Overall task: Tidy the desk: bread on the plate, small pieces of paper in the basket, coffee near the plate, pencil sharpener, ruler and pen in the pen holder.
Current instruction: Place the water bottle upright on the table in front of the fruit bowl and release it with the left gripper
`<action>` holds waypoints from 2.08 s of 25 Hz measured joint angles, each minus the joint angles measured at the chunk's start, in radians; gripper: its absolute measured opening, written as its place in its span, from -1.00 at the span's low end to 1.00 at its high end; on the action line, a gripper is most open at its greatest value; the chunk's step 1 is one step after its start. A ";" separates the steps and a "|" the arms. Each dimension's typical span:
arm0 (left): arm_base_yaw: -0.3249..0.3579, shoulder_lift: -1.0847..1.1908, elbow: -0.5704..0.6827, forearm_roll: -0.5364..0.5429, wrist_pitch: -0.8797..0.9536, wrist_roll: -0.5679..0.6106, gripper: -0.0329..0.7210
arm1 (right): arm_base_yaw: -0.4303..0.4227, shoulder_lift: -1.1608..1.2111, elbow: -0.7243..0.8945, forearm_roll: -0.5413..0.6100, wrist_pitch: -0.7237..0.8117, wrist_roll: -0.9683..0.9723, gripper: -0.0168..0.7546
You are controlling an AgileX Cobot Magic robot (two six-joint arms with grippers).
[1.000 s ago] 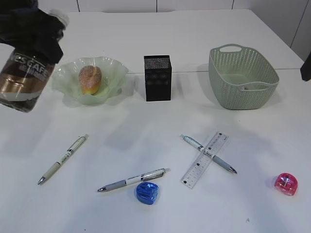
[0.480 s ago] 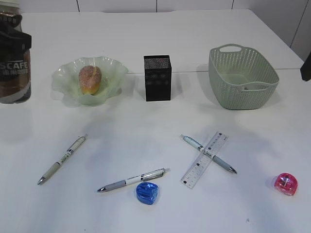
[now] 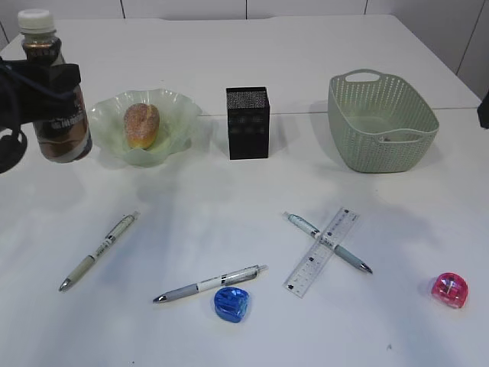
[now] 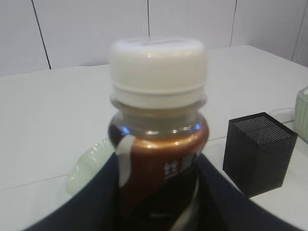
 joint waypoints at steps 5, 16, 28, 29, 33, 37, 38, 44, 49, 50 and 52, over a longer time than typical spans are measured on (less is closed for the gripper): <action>0.002 0.138 0.000 -0.043 -0.185 0.006 -0.20 | 0.000 0.000 0.000 -0.038 0.000 0.000 0.47; 0.004 0.296 0.000 -0.228 -0.424 0.007 -0.20 | 0.000 0.000 0.000 -0.082 0.000 0.000 0.47; 0.029 0.465 -0.077 -0.228 -0.436 0.010 -0.20 | 0.000 0.000 0.000 -0.096 0.000 -0.002 0.47; 0.032 0.476 -0.087 -0.228 -0.436 0.010 -0.20 | 0.000 0.000 0.000 -0.099 0.000 -0.002 0.47; 0.032 0.520 -0.115 -0.226 -0.436 0.010 -0.20 | 0.000 0.000 0.000 -0.117 0.000 -0.002 0.47; 0.032 0.566 -0.133 -0.223 -0.437 0.010 -0.20 | 0.000 0.000 0.000 -0.130 0.000 -0.002 0.47; 0.032 0.570 -0.134 -0.223 -0.437 0.010 -0.20 | 0.000 0.000 0.000 -0.130 0.000 -0.002 0.47; 0.035 0.589 -0.134 -0.190 -0.439 0.010 -0.20 | 0.000 0.000 0.000 -0.132 0.000 -0.002 0.47; 0.039 0.590 -0.135 -0.173 -0.439 0.010 -0.19 | 0.000 0.000 0.000 -0.134 0.000 -0.002 0.47; 0.039 0.590 -0.135 -0.171 -0.439 0.010 -0.19 | 0.000 0.000 0.000 -0.134 0.000 -0.002 0.47; 0.039 0.590 -0.135 -0.165 -0.437 0.010 -0.17 | 0.000 0.000 0.000 -0.134 0.000 -0.002 0.47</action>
